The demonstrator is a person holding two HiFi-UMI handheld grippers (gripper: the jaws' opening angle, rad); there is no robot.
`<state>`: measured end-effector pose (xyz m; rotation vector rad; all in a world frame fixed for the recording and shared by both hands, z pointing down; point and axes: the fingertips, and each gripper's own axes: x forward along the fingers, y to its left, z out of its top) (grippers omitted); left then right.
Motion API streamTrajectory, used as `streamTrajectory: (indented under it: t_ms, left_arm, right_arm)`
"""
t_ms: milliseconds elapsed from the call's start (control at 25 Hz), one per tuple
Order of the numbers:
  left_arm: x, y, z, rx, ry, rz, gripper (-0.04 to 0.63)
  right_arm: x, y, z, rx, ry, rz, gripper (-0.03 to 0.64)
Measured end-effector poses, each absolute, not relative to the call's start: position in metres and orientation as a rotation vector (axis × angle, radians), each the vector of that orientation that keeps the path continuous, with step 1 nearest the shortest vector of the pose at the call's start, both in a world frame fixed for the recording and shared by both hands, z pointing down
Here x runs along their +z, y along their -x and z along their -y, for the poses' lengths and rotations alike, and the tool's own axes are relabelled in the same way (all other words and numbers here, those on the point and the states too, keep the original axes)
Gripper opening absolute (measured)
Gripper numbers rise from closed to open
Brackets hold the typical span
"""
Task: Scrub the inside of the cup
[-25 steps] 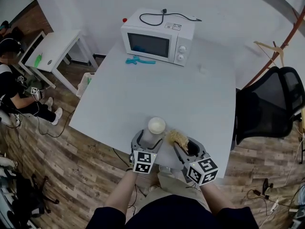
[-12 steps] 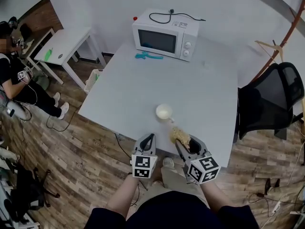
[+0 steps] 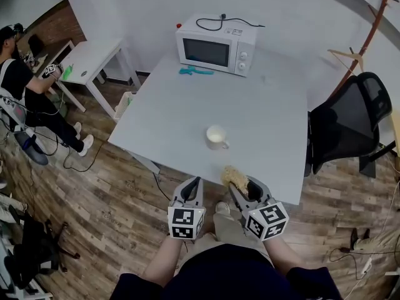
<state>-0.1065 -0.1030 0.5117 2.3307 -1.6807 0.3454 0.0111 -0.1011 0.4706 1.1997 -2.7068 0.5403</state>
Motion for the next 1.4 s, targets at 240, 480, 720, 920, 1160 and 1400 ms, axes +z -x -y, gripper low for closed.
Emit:
streamTrajectory:
  t_ms: [240,480,720,920,1160,1400]
  left_arm:
    - [0.509,0.112,0.073,0.348,-2.324,1.661,0.017]
    - [0.506,0.111,0.059,0.320,-2.314,1.654,0.017]
    - [0.501,0.107,0.055,0.331,-2.340,1.644,0.017]
    - [0.499,0.102,0.055,0.336,-2.360,1.625,0.017]
    - [0.498,0.096,0.056,0.344,-2.383,1.610,0.017]
    - [0.499,0.091,0.055,0.341,-2.397,1.599,0.017]
  right_arm:
    - [0.464,-0.007,0.073,0.499,-1.169,2.736,0.178]
    - [0.464,-0.005,0.058,0.443,-1.148,2.730,0.176]
    - [0.458,-0.002,0.052,0.407,-1.141,2.742,0.176]
    - [0.457,-0.004,0.050,0.403,-1.148,2.746,0.176]
    - [0.458,-0.008,0.050,0.410,-1.152,2.737,0.176]
    - [0.459,-0.009,0.050,0.408,-1.152,2.735,0.176]
